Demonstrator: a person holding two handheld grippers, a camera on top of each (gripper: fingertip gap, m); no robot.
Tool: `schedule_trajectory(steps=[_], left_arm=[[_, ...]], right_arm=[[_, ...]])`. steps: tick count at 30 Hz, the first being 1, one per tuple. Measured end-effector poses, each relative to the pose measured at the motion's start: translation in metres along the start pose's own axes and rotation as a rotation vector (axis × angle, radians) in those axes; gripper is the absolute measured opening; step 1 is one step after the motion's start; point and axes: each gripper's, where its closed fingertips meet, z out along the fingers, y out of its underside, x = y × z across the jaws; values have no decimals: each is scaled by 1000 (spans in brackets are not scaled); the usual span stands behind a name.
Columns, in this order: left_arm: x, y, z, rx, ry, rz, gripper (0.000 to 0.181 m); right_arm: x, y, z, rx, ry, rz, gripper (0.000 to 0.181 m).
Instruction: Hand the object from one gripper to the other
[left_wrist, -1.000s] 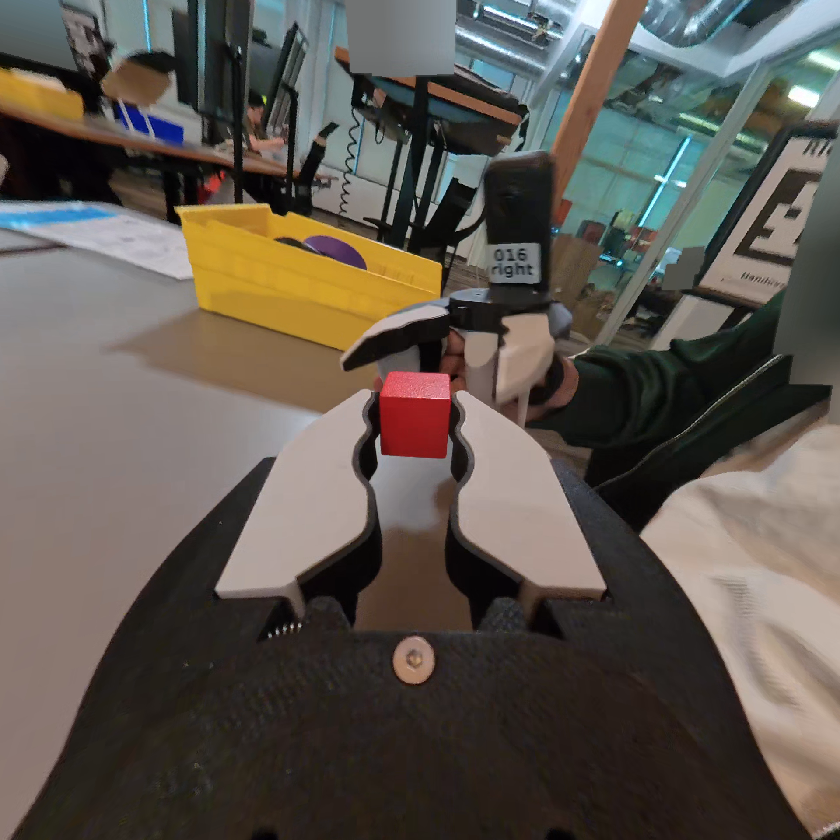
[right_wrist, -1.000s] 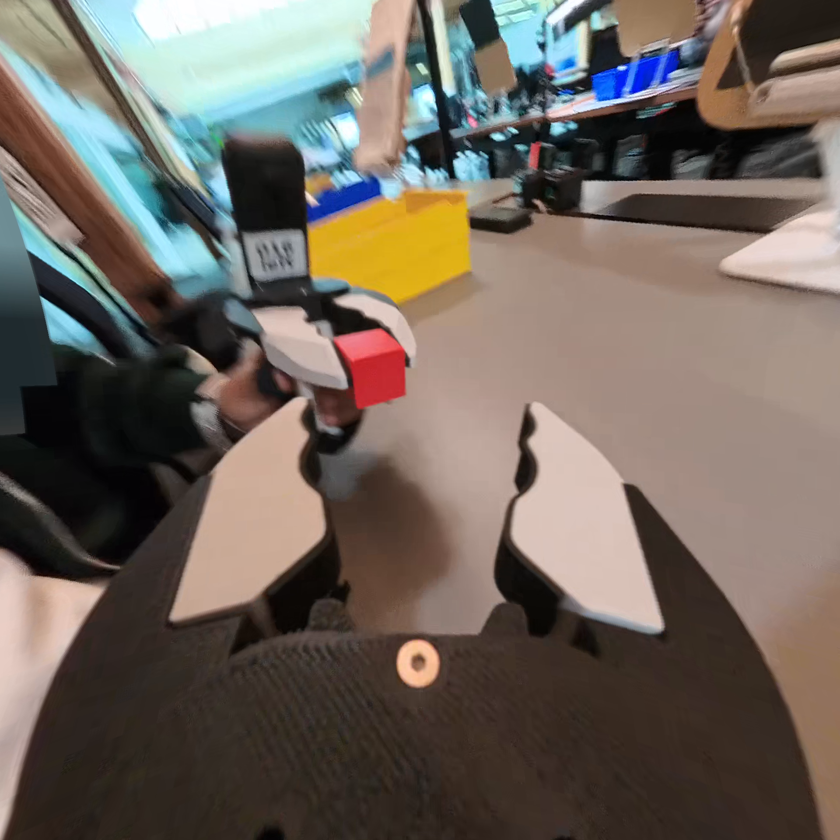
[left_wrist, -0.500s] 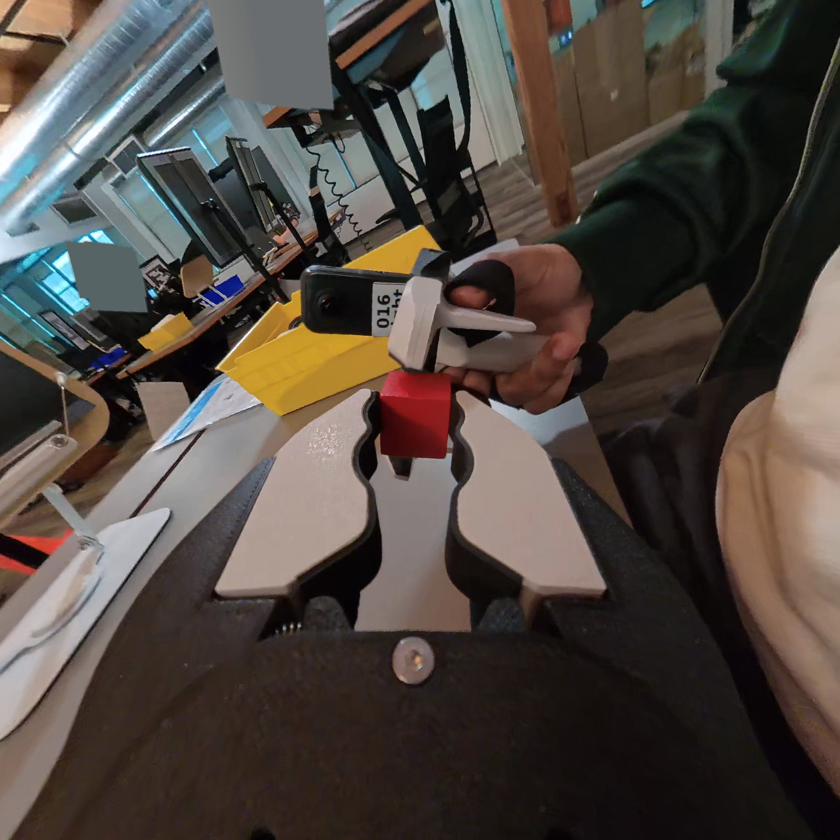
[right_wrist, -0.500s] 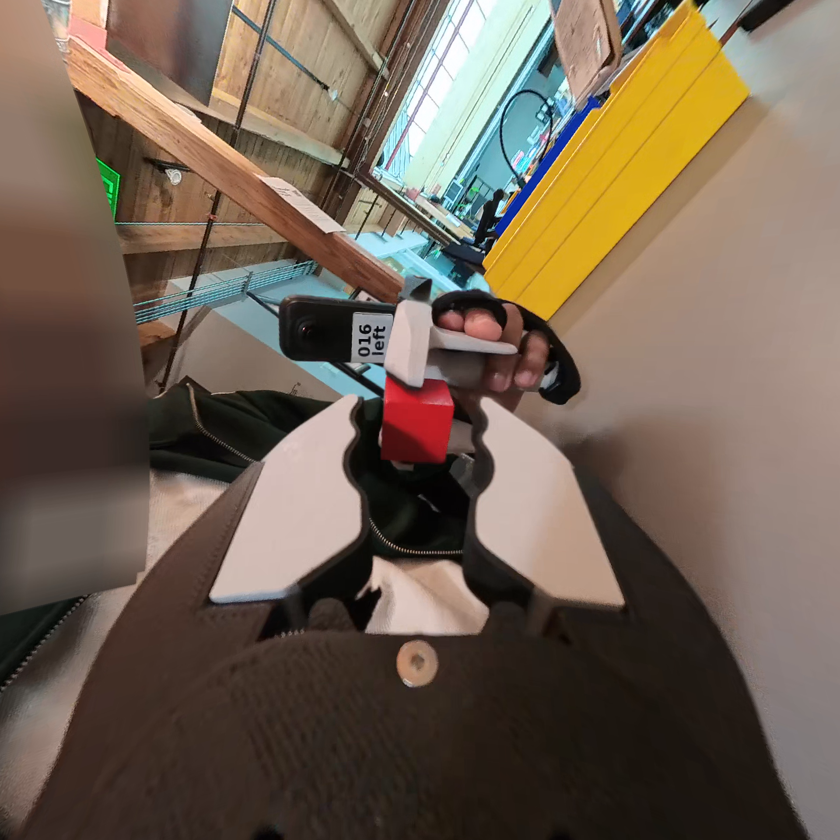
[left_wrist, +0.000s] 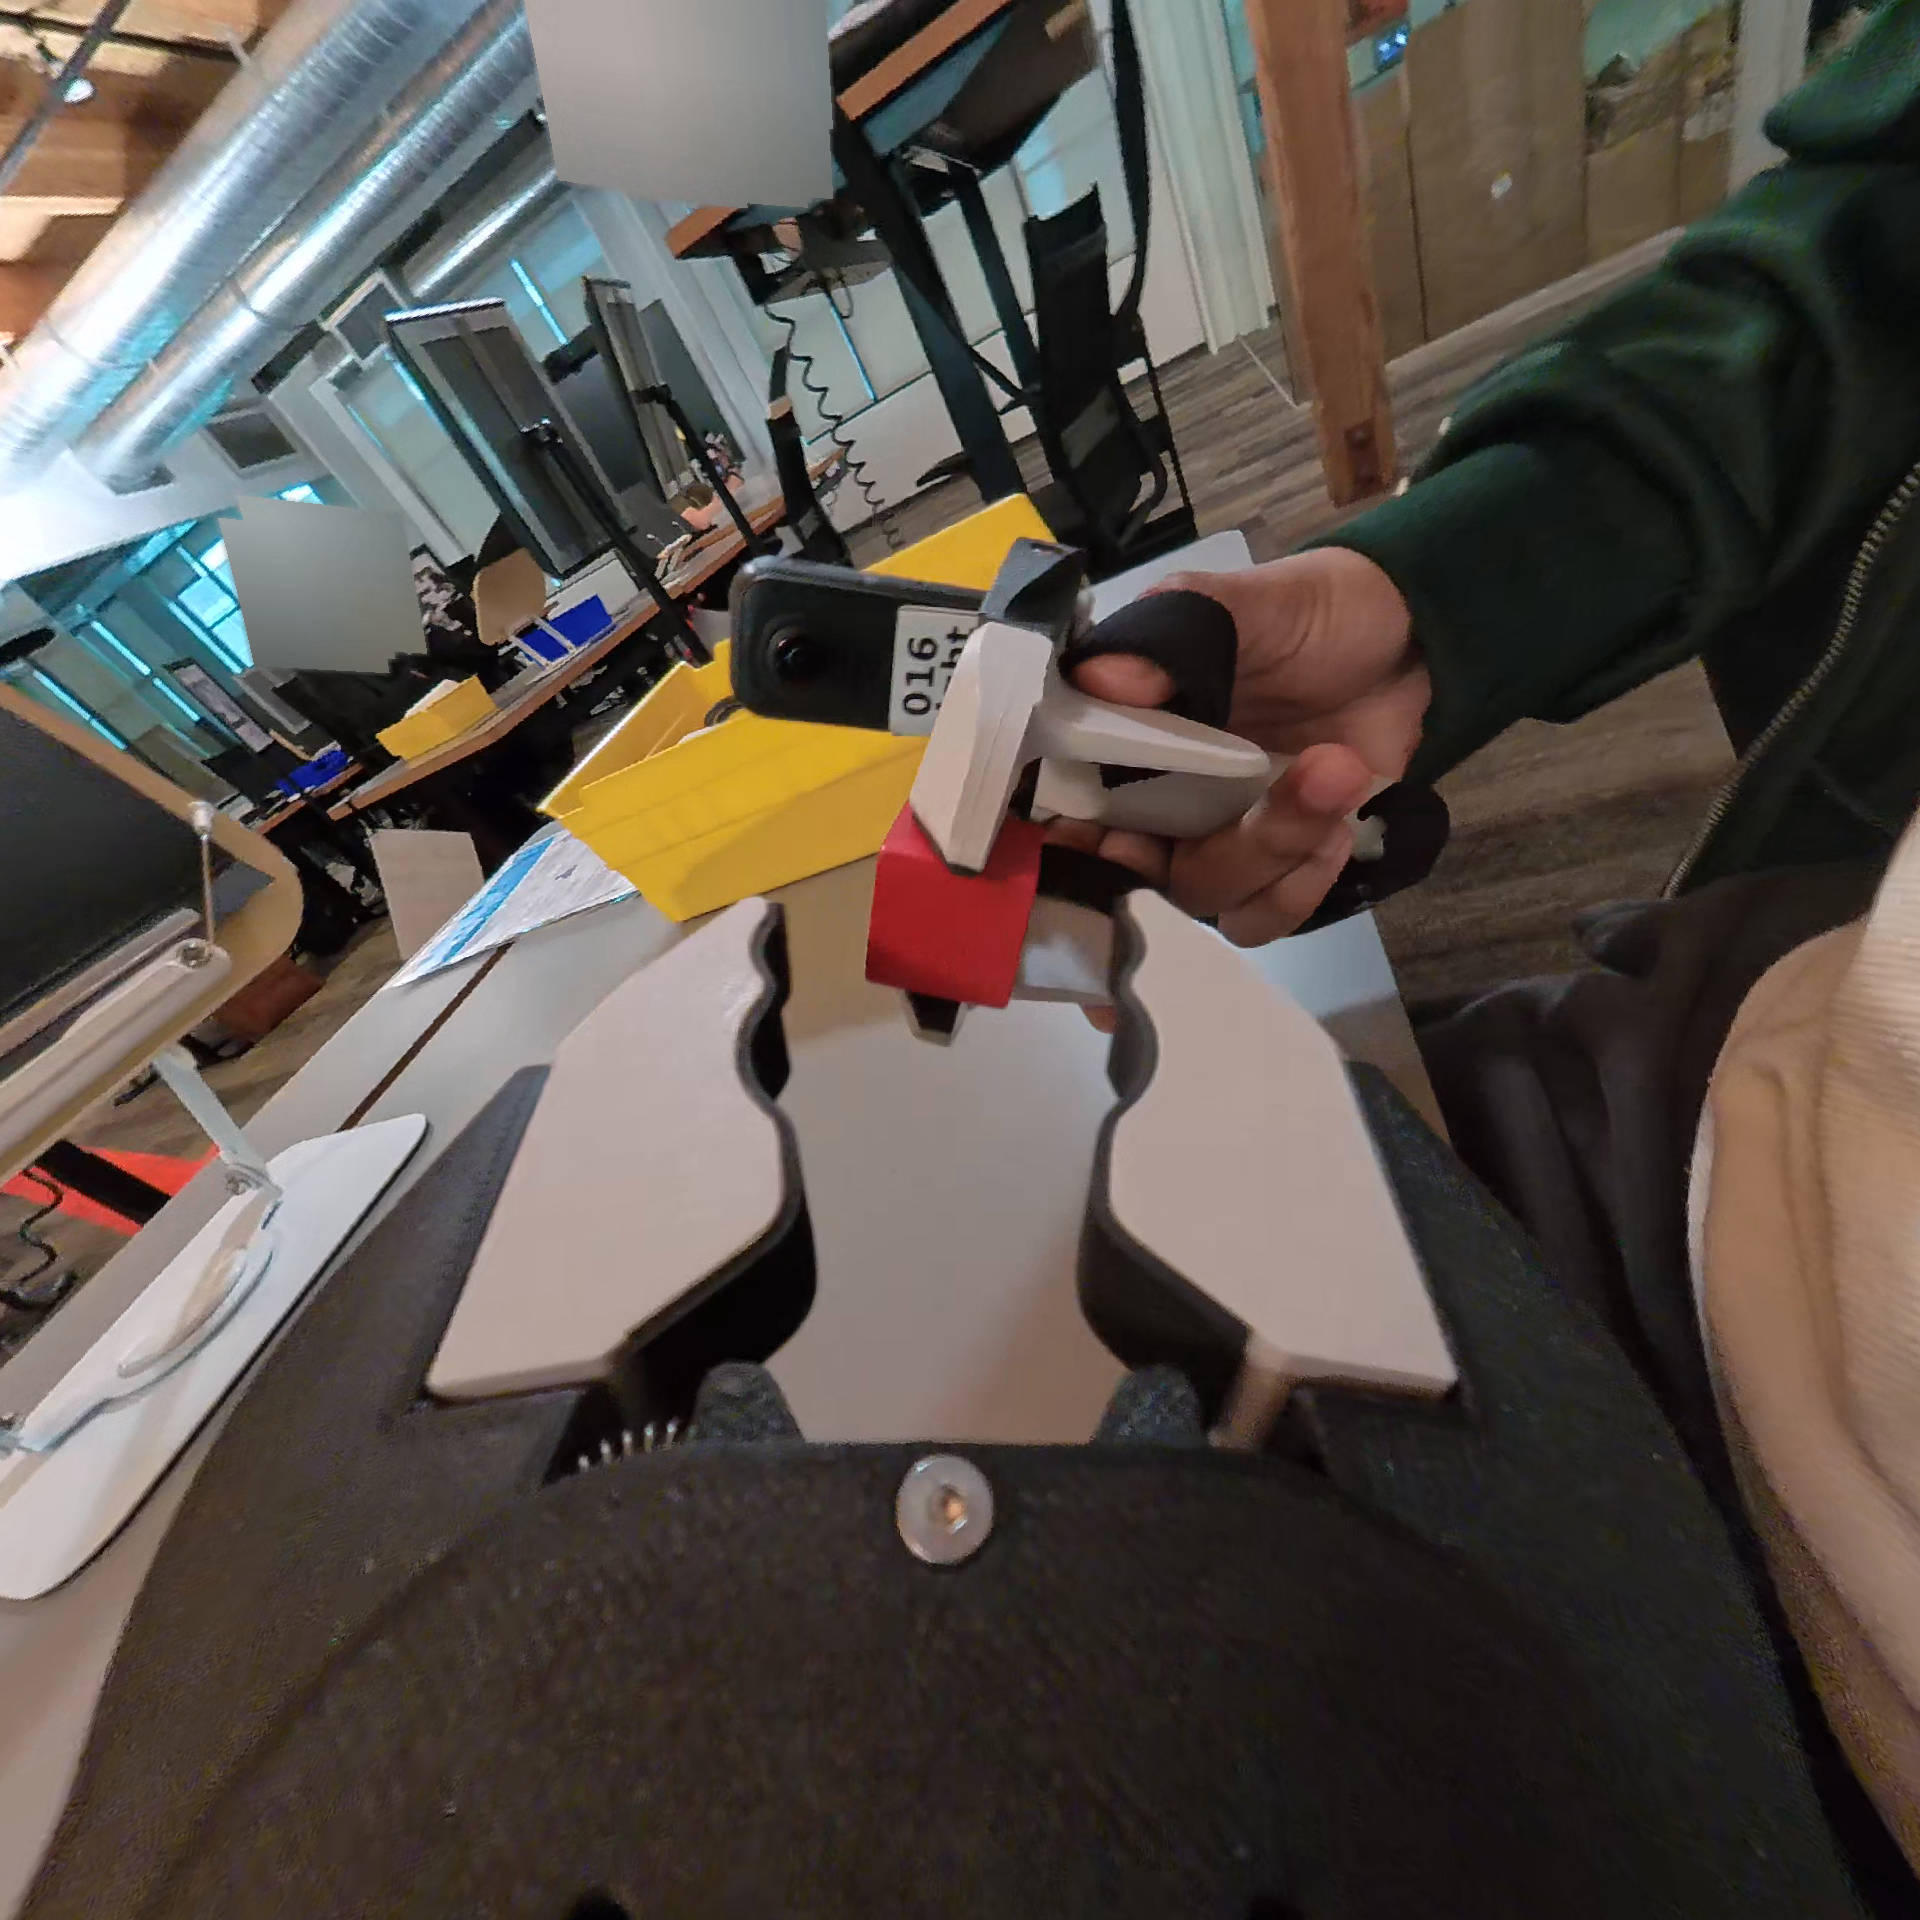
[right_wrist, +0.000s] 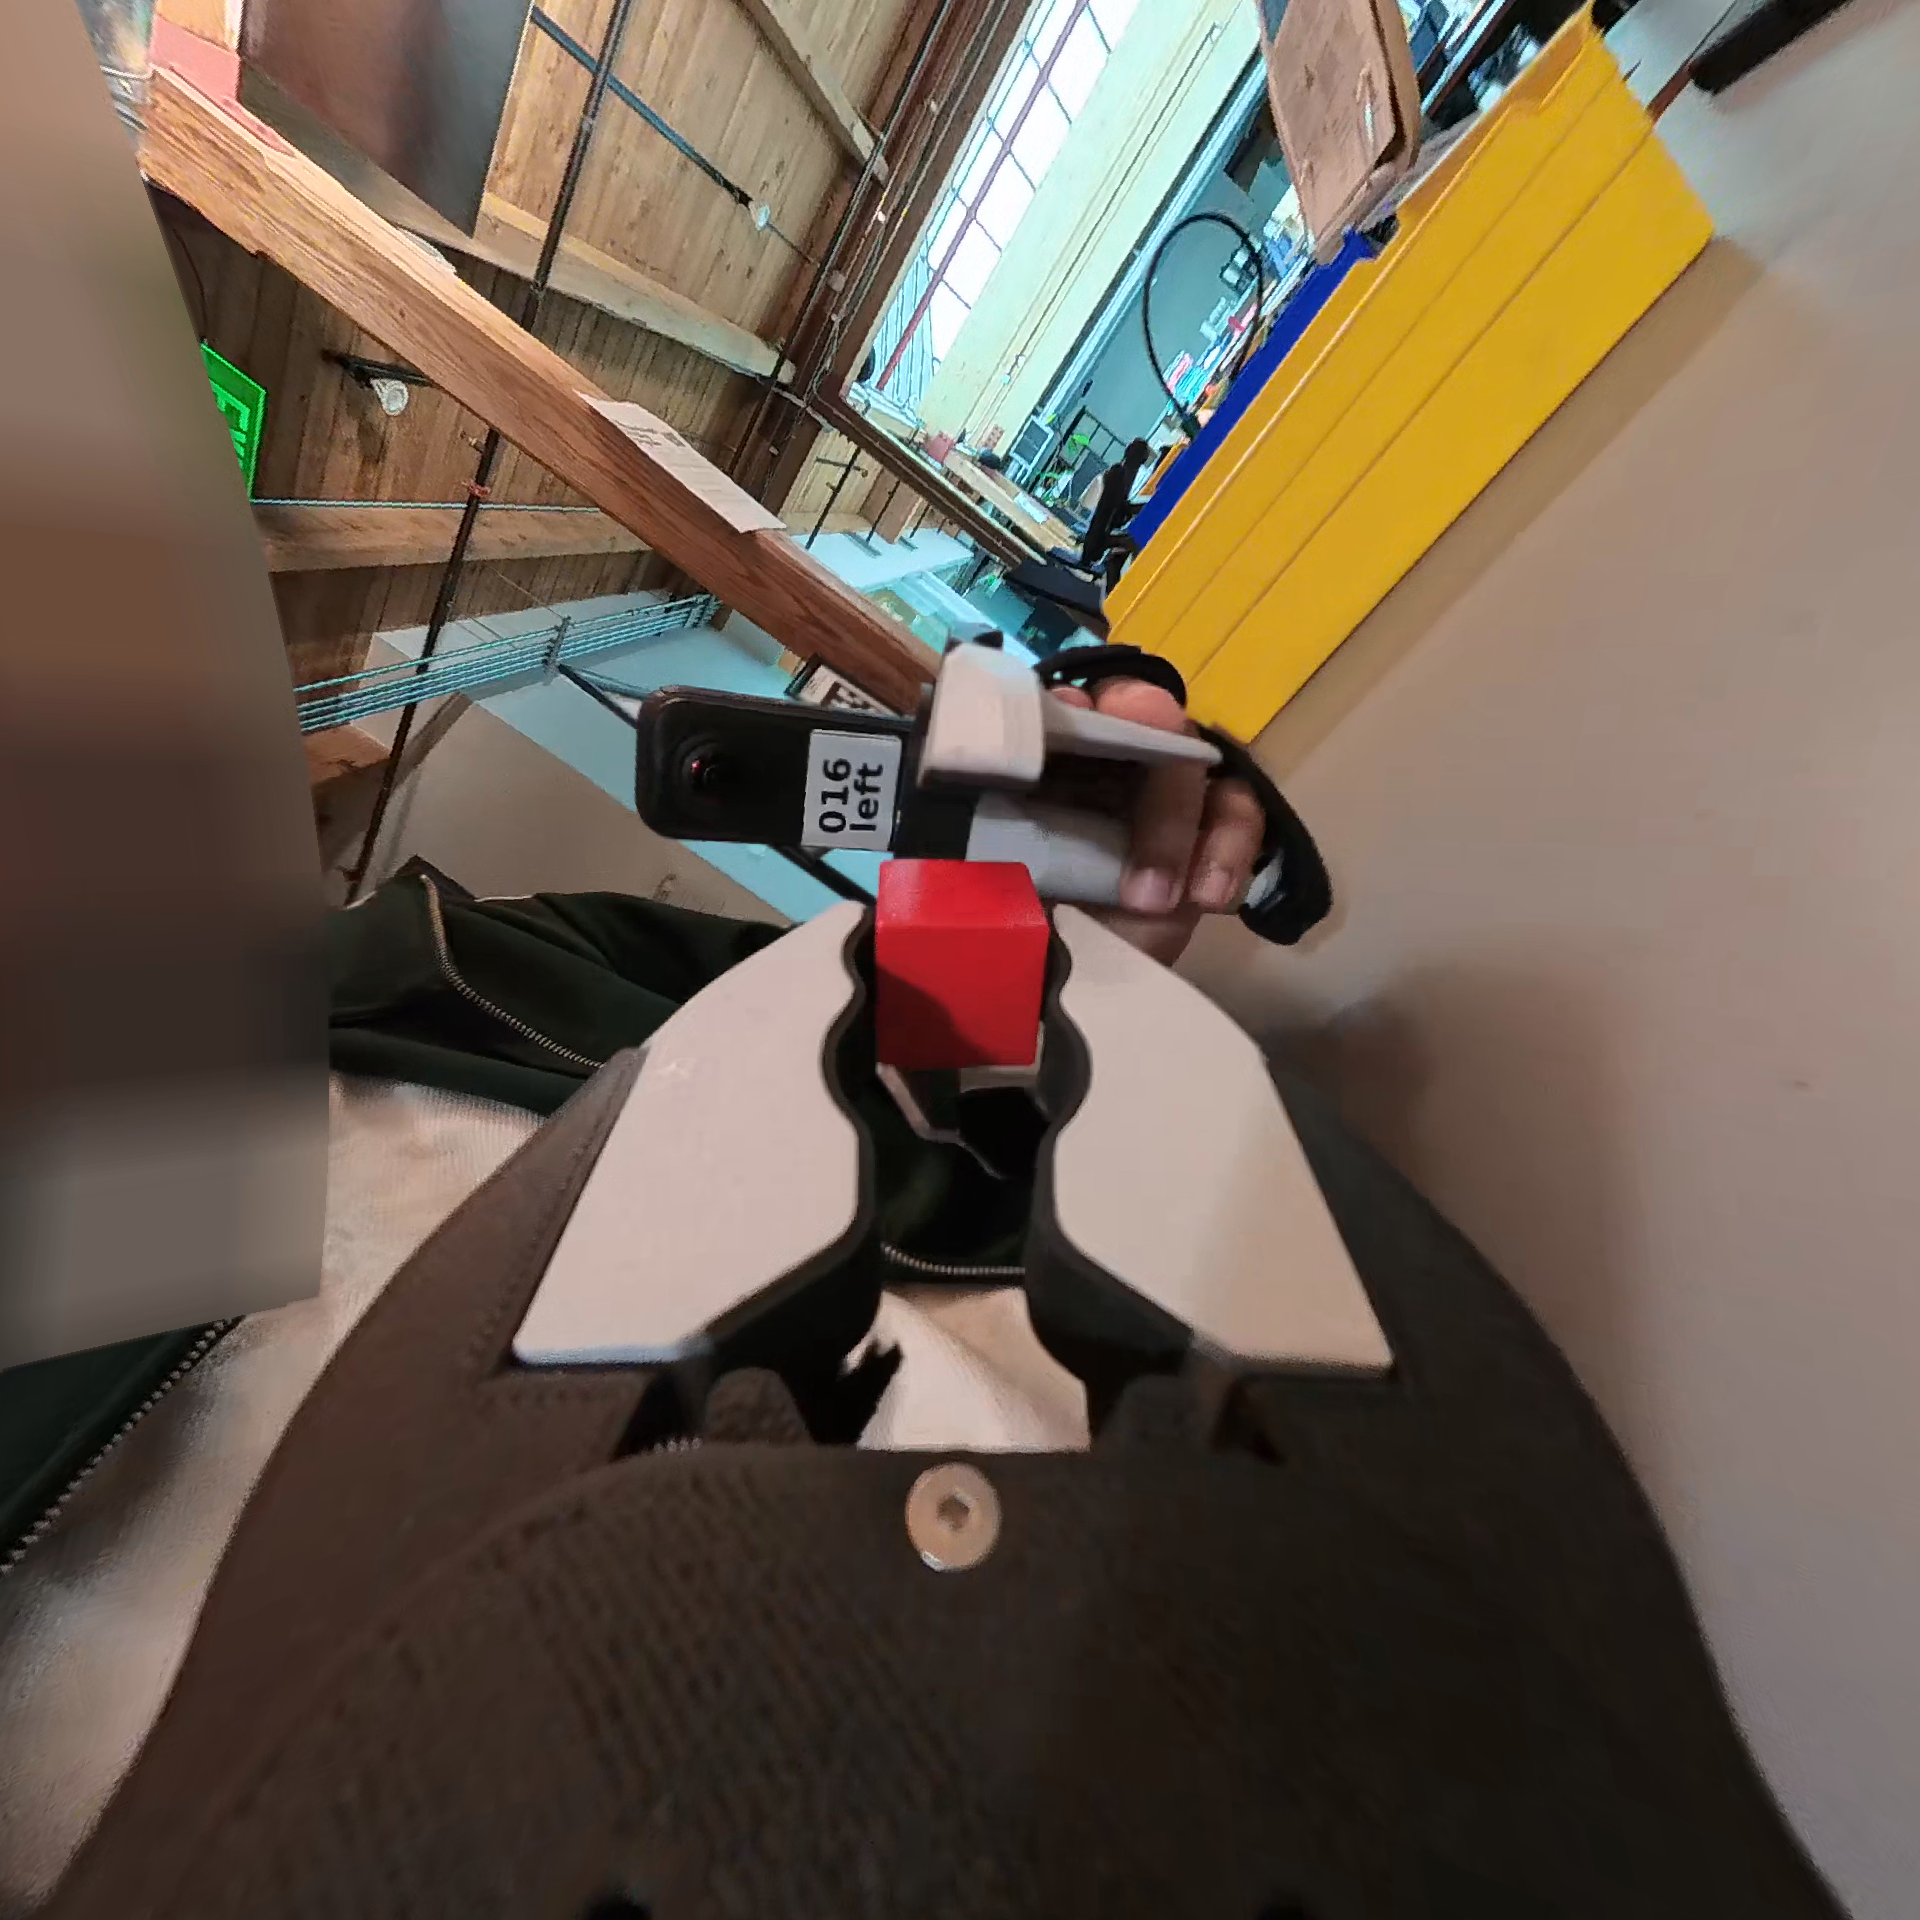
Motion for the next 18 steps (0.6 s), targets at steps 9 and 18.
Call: schedule_trajectory(steps=[9,18], left_arm=[[-38,8,-6,49,-149,-326,123],[-36,12,-11,28,-48,-629,94]], right_arm=[[-20,-49,-40,33,396,-616,29],[-33,-141,-309,333,1415,-844,29]])
